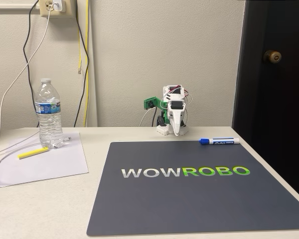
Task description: Pick up the blue marker.
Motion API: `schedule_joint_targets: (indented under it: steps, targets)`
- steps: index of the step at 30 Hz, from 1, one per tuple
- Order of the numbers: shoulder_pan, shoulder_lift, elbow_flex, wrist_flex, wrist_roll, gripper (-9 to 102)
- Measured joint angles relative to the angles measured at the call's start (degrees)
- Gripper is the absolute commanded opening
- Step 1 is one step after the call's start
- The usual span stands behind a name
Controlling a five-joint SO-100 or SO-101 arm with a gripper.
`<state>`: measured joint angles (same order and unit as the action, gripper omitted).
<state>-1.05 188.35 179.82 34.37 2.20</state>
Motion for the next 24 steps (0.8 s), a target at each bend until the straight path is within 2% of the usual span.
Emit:
schedule_joint_targets:
  steps: [17, 24]
  targets:
    - [0.0, 0.0, 0.0, -0.8, 0.4, 0]
    - [1.5, 0.0, 0.0, -7.4, 2.4, 0]
